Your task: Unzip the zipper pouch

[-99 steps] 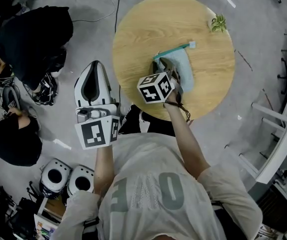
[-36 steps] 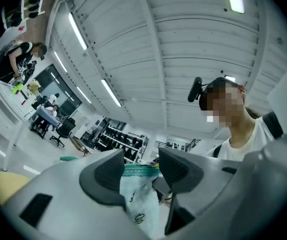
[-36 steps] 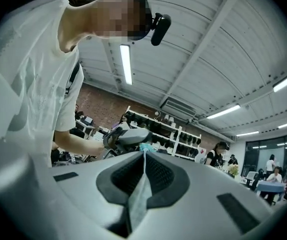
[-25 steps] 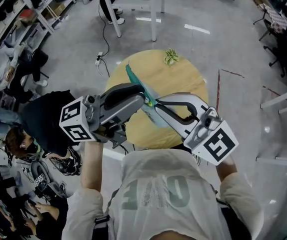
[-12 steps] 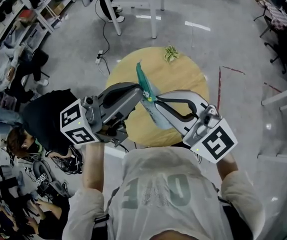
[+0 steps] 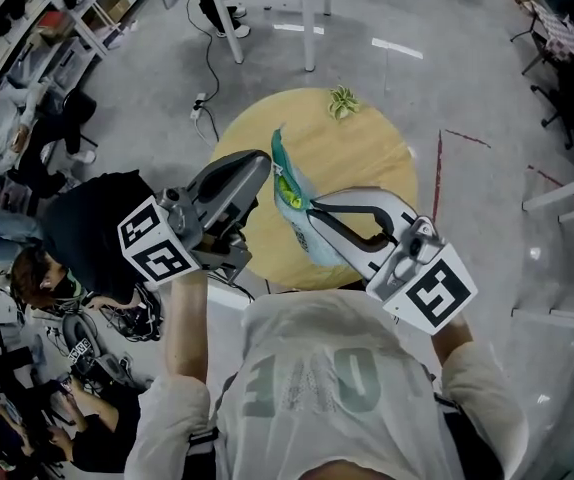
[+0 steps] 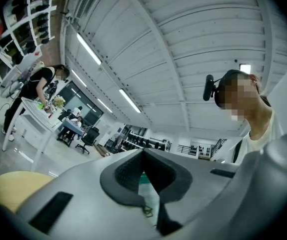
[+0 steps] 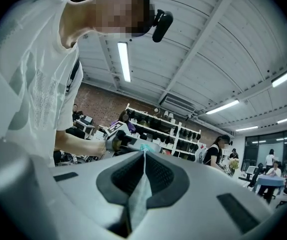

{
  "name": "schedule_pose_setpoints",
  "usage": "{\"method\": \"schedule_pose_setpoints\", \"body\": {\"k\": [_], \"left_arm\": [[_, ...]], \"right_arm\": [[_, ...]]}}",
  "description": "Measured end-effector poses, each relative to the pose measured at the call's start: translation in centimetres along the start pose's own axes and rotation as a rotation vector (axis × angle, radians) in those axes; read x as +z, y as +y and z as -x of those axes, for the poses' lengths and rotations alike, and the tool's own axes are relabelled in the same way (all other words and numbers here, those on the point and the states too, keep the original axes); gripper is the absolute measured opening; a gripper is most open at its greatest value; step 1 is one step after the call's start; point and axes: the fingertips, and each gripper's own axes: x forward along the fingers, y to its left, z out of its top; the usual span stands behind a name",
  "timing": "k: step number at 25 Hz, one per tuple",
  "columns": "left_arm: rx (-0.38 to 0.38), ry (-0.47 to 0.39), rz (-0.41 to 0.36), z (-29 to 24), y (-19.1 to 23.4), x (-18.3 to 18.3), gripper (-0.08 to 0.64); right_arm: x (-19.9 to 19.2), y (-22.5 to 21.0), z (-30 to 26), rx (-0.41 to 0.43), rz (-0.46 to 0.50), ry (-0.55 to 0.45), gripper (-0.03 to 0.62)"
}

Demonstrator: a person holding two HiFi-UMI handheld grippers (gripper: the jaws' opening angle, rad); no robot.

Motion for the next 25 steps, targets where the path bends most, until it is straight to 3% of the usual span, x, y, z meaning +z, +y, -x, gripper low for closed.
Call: {"method": "schedule_pose_setpoints", "body": {"k": [8,21,25], "left_arm": [[0.226,-0.020,0.002,2.5,6.7,-0.4,0.025],[0.256,-0.008,0.027,2.6,8.3,-2.3,0.025],[0.325,0.013,-0.037,2.4,8.8,-2.7,0.028]], "right_arm": [[0.5,1.0,2.1,0.027,-0.062,-0.005,0.035],[-1.4,1.1,2.6,0.003,-0.100,0.054,0.035],[-1.9,0.1,2.8,-0.007,-0.119,0.057,0.035]]}}
